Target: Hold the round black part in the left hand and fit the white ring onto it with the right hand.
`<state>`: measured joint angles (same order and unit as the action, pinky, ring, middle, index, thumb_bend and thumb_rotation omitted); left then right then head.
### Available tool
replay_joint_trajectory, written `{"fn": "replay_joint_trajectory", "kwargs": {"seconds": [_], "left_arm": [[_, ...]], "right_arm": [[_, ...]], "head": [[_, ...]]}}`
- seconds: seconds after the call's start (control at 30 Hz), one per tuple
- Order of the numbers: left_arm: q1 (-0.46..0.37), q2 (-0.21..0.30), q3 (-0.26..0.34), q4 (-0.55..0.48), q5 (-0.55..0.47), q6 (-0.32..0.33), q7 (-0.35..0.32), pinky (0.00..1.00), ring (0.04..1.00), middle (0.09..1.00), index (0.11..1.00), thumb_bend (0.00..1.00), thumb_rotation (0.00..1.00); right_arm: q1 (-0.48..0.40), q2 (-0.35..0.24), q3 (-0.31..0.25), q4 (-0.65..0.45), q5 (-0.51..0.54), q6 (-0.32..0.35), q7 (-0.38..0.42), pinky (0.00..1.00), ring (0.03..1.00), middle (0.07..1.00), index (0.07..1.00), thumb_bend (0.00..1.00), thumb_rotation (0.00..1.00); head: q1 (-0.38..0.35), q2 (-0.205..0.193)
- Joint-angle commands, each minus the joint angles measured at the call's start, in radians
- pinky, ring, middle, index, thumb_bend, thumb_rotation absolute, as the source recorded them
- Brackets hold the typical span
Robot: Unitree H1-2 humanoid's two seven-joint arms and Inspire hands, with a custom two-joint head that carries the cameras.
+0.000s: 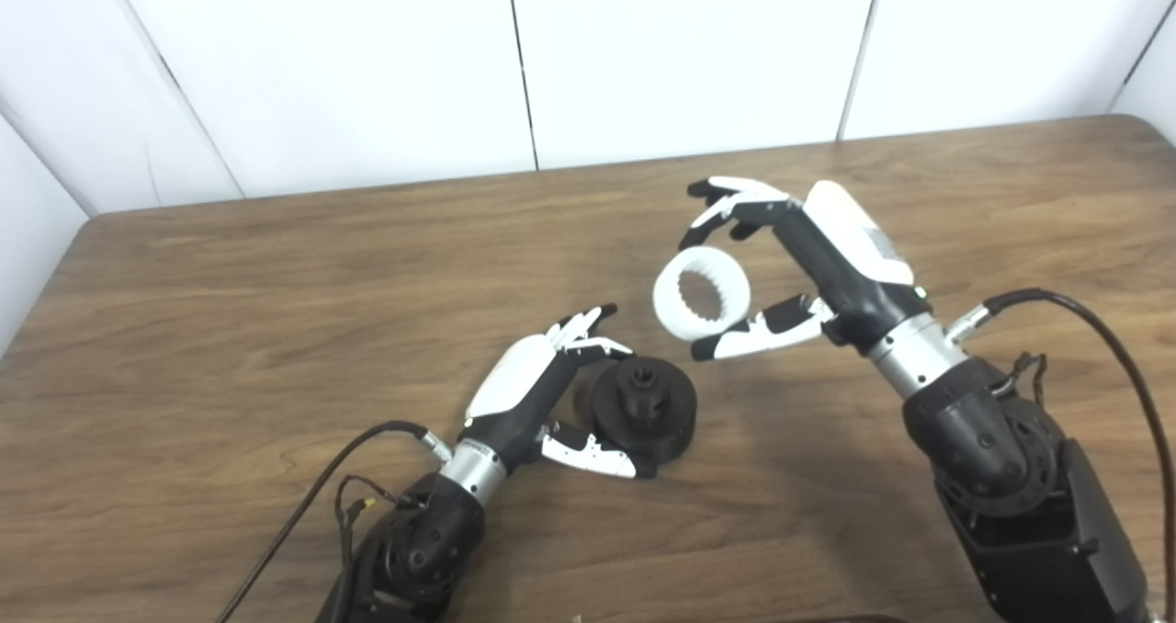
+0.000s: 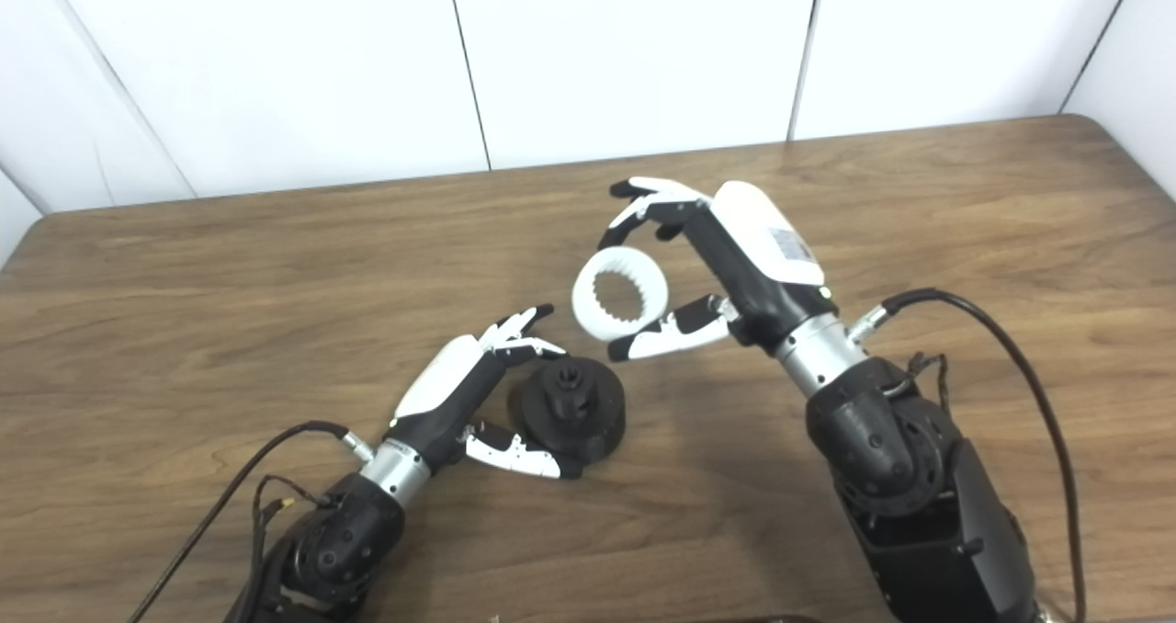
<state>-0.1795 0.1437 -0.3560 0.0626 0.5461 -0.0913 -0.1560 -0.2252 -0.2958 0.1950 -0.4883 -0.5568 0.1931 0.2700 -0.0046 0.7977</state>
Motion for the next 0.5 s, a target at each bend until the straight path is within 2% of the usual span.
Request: {"fn": "replay_joint_trajectory", "kwargs": {"seconds": [0.0,0.33,0.47], "left_arm": [[-0.031,-0.008,-0.007,-0.009,0.002,-0.006,0.003,1.0,1.0,1.0,0.626,0.97,0.38],[-0.033,-0.012,-0.006,-0.011,0.002,0.002,0.001,1.0,1.0,1.0,0.627,0.97,0.38],[-0.034,-0.012,-0.006,-0.012,0.006,0.003,0.003,1.0,1.0,1.0,0.627,0.97,0.38]], "right_arm": [[-0.021,0.011,0.003,-0.033,-0.002,-0.018,-0.001,0.65,0.808,0.841,0.492,0.52,0.15],[0.0,0.035,0.032,-0.01,0.0,-0.053,0.005,0.64,0.791,0.828,0.492,0.52,0.15],[0.018,0.038,0.045,-0.017,0.01,-0.044,0.022,0.64,0.789,0.83,0.491,0.52,0.15]], "head": [[0.0,0.0],[0.013,0.002],[0.015,0.004]]}}
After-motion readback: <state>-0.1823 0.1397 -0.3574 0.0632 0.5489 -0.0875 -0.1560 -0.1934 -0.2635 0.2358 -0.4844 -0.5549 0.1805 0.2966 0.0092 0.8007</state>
